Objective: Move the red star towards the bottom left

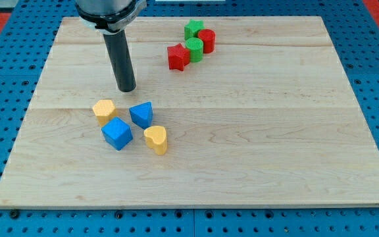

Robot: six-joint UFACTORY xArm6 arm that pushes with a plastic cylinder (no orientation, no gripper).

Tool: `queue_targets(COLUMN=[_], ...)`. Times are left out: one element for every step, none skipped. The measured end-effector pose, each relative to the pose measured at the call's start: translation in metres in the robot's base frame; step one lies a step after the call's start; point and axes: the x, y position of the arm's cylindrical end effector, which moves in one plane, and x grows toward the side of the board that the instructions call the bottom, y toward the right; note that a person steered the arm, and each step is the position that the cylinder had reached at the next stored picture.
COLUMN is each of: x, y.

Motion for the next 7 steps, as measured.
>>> queue_targets(x=[-0.048,-0.083,-0.086,-0.073,-0.051,-0.057,-0.100], y=[-0.010,0.013,0.069,0.130,0.162,0.141,0.114])
